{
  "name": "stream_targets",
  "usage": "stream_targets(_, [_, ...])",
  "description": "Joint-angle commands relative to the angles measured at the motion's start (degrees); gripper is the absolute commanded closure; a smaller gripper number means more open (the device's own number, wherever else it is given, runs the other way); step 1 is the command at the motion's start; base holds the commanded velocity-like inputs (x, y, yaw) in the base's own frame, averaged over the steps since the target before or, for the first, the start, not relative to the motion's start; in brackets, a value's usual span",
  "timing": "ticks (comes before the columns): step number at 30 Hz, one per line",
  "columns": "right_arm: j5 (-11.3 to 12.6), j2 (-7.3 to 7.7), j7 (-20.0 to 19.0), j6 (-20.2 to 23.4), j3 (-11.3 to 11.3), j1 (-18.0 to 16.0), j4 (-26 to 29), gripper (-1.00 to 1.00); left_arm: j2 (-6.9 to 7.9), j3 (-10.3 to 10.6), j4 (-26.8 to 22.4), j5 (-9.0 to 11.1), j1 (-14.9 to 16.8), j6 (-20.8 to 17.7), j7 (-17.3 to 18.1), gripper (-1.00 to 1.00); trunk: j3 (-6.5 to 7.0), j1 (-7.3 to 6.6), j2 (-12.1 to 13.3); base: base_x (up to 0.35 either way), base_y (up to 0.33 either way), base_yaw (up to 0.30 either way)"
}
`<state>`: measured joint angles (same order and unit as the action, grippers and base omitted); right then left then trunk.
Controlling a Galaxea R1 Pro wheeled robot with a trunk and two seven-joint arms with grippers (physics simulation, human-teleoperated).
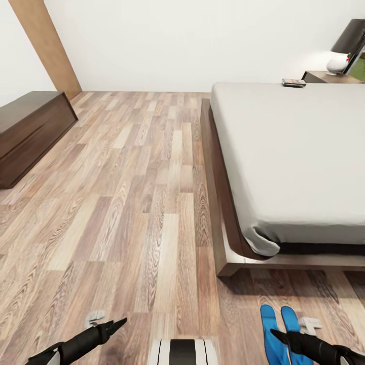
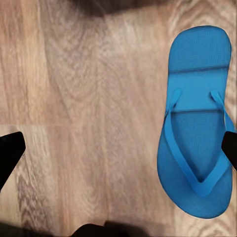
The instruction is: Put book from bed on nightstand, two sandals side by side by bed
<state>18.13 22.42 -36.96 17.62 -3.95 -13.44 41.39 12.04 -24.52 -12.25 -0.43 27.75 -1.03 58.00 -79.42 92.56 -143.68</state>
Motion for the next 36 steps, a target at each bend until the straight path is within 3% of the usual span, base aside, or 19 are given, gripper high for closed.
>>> stream_targets(1, [0.5, 0.0, -0.13, 0.32, -0.1, -0.01, 0.01, -1.0, 0.0, -0.18, 0.32, -0.79, 0.03, 0.25, 0.2, -1.0, 0.19, -0.03, 0.0, 0.0, 0.0, 0.0])
stream_targets(9, [0.34, -0.64, -0.05, -0.03, -0.1, -0.01, 0.0, -1.0, 0.0, -0.18, 1.03, -2.15, 0.03, 3.7, 0.19, -1.0, 1.96, -0.24, 0.11, 0.0, 0.0, 0.0])
stream_targets(21, [0.29, -0.74, -0.05, -0.06, -0.1, -0.01, -0.04, -1.0, 0.0, -0.25, 1.17, -2.16, 0.03, 4.1, -0.78, -1.0, 4.62, -0.55, 0.27, 0.0, 0.0, 0.0])
stream_targets(28, [0.23, -2.95, 0.04, -0.1, -0.1, -0.01, -0.08, -1.0, -0.16, -0.26, 1.18, -2.18, 0.03, 4.17, -3.28, -1.0, 6.17, -0.73, 0.36, 0.0, 0.0, 0.0])
stream_targets(36, [0.17, -3.57, 0.12, -0.13, -0.1, -0.01, -0.08, -1.0, -0.78, -0.19, 1.18, -2.21, 0.03, 4.19, -3.72, -1.0, 7.86, -1.32, 1.24, 0.0, 0.0, 0.0])
